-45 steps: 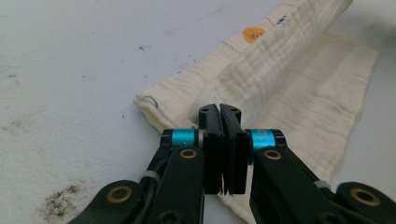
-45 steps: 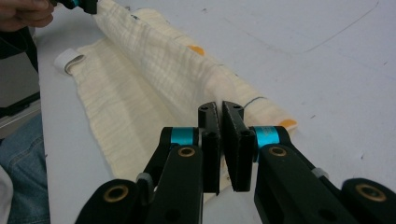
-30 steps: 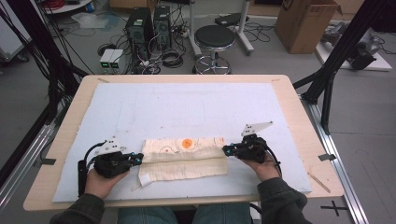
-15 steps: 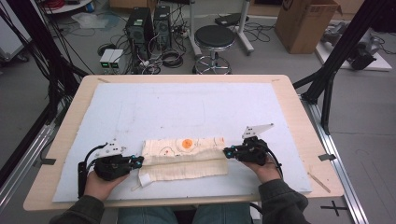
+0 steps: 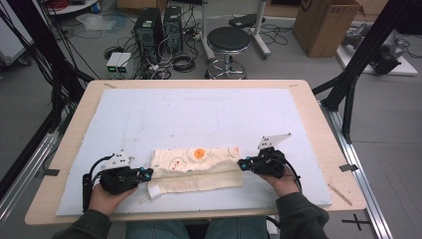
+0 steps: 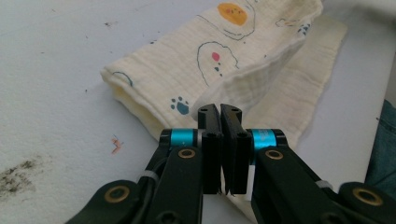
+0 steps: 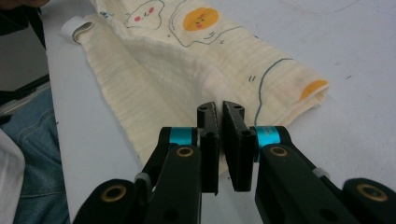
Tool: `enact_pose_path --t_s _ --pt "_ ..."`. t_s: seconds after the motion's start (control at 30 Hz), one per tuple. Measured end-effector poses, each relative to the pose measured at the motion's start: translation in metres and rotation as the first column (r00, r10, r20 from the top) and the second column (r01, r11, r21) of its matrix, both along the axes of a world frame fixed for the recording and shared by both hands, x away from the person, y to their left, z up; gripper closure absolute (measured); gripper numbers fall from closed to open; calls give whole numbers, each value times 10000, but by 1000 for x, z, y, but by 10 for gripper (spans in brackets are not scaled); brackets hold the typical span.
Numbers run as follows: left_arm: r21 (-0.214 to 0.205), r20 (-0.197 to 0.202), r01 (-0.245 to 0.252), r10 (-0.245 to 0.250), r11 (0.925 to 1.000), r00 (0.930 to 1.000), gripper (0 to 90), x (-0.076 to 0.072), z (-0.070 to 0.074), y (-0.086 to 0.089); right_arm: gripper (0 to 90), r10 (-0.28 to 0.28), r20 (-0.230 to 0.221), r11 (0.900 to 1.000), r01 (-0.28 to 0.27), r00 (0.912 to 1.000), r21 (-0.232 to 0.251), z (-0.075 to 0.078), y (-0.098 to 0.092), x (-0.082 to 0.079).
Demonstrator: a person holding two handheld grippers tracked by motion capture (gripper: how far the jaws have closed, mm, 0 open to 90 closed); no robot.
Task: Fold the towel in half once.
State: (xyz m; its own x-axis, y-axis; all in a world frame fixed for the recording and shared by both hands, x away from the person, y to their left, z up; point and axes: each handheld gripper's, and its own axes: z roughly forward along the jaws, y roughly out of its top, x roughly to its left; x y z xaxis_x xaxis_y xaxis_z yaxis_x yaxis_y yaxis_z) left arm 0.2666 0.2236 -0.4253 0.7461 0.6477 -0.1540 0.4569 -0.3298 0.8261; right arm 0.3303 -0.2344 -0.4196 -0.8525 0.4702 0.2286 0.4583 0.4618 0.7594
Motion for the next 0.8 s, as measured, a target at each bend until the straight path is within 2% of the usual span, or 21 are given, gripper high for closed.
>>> enact_pose_path --t_s 0.13,0.23,0.37,0.43,0.5,0.6,0.73,0.8 --pt "-378 -22 50 -51 9993 10000 740 -1 3 3 775 140 -71 9998 -139 9999 152 2 -1 -3" --pt "-658 73 50 -45 9978 10000 690 -2 6 5 743 97 100 9983 -102 9999 569 8 -6 -7" --pt "-531 -3 99 -99 9985 10000 675 -1 4 3 719 -13 251 9983 -2 9997 576 11 -11 -10" --pt "-394 -71 217 -220 9990 9997 667 -1 3 1 695 216 231 9983 -229 9995 534 10 -10 -11" --pt "-290 -210 482 -489 9984 9986 658 0 1 -1 684 502 191 9979 -510 9986 406 8 -6 -14" --pt "-37 -501 910 -911 9958 9946 625 0 -3 -7 673 960 -22 9954 -960 9954 -38 1 1 -15" --pt "410 -917 1374 -1332 9897 9868 593 2 -9 -11 642 1542 -307 9856 -1559 9876 -650 -8 11 -18" --pt "426 -1183 1518 -1458 9875 9822 591 3 -11 -12 623 1805 -386 9794 -1832 9828 -846 -11 13 -19"
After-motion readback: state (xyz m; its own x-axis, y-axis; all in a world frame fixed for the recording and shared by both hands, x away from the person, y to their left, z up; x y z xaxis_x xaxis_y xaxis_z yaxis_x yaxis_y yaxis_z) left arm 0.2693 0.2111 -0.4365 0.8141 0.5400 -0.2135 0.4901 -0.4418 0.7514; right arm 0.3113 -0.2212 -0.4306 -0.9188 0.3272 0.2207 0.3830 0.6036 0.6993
